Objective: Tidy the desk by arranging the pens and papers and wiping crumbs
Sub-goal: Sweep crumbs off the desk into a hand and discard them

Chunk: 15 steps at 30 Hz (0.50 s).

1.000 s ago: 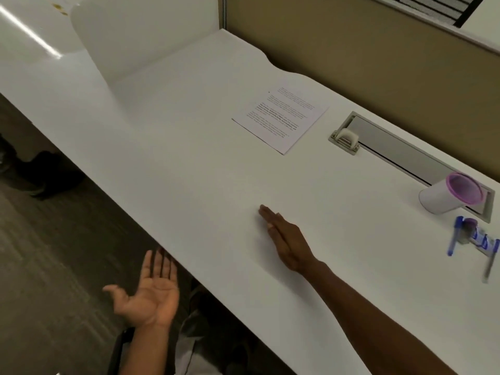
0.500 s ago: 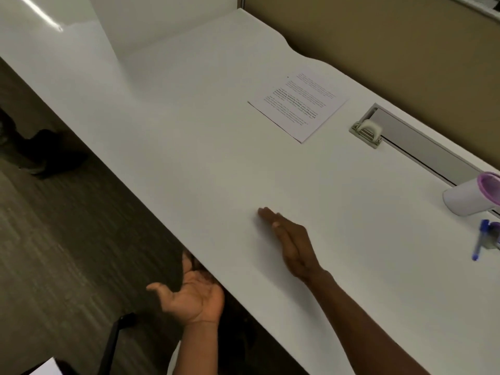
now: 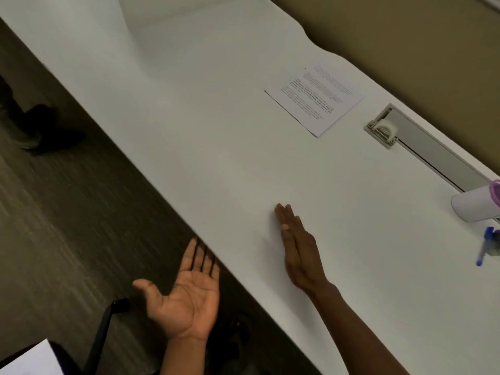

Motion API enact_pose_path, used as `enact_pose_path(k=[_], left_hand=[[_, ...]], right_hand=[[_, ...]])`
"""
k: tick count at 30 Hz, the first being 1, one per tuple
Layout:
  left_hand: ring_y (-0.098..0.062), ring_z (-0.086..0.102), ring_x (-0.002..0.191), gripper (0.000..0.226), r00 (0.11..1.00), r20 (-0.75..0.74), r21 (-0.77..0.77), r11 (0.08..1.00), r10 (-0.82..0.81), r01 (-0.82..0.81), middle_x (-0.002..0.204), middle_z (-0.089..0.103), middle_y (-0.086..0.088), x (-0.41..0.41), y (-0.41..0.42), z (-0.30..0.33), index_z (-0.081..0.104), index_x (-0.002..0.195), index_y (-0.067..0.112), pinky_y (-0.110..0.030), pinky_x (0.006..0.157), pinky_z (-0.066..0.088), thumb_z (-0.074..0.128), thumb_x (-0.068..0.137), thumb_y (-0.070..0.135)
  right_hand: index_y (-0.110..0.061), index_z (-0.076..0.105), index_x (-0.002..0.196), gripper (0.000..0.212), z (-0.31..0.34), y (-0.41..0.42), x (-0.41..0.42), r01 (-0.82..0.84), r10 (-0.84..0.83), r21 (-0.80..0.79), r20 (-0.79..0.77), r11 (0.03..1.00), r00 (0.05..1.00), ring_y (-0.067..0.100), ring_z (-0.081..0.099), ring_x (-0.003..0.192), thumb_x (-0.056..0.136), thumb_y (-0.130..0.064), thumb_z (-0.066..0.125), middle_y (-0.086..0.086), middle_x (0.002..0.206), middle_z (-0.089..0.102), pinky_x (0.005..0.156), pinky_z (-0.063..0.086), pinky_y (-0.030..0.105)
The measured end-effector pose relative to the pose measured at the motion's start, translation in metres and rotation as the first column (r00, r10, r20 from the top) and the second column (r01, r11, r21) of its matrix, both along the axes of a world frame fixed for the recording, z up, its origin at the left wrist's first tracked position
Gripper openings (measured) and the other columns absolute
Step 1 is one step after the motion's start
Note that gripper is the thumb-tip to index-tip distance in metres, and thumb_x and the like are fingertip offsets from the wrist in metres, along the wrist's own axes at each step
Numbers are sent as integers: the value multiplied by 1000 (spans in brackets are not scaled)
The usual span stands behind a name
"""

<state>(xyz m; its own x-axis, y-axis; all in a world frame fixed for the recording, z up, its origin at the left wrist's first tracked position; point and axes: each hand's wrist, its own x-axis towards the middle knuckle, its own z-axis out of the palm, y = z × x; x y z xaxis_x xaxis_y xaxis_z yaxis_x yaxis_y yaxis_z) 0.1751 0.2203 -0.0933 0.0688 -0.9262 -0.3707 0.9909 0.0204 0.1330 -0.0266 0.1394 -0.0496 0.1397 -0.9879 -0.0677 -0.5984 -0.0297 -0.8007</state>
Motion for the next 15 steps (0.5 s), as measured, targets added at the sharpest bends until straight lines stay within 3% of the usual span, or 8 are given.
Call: enact_pose_path(k=[3, 6, 8, 12, 15], left_hand=[[-35, 47, 134, 111, 991, 99, 207, 972, 94, -113, 148, 46, -21, -2, 2, 3, 43, 145, 1, -50, 119, 17, 40, 77, 88], [-33, 41, 139, 107, 983, -44, 139, 976, 177, -169, 152, 41, -19, -17, 1, 2, 40, 146, 1, -45, 124, 10, 49, 78, 83], [-31, 39, 141, 105, 977, 12, 193, 958, 214, -212, 153, 40, -18, -26, 0, -2, 40, 146, 1, -43, 124, 8, 49, 80, 82], [-25, 43, 140, 104, 941, 233, 208, 933, 244, -294, 149, 47, -13, -48, -3, -8, 45, 144, 4, -46, 120, 18, 35, 80, 85], [-28, 34, 145, 105, 932, 169, 109, 933, 322, -342, 156, 35, -16, -55, 2, -7, 35, 149, 1, -44, 121, 23, 46, 81, 81]], right_hand=[[-20, 46, 142, 45, 9, 2, -3, 58, -65, 36, 199, 998, 978, -1, 35, 138, 102, -30, 28, -12, 147, 45, 118, 25, 29], [-19, 53, 138, 46, 11, -30, -32, 264, -260, 24, 264, 964, 929, 0, 41, 134, 101, -32, 28, -11, 141, 52, 117, 30, 36], [-20, 55, 136, 46, 7, -47, -43, 314, -314, 38, 235, 949, 920, -4, 43, 131, 99, -33, 29, -12, 139, 54, 116, 31, 36], [-18, 55, 135, 47, -4, -38, -27, 228, -225, -13, 134, 973, 965, -4, 42, 132, 99, -34, 32, -9, 141, 52, 116, 30, 32], [-18, 51, 139, 47, -5, -14, -1, 161, -159, -3, 122, 987, 980, -7, 37, 134, 99, -35, 30, -11, 144, 46, 118, 25, 27]])
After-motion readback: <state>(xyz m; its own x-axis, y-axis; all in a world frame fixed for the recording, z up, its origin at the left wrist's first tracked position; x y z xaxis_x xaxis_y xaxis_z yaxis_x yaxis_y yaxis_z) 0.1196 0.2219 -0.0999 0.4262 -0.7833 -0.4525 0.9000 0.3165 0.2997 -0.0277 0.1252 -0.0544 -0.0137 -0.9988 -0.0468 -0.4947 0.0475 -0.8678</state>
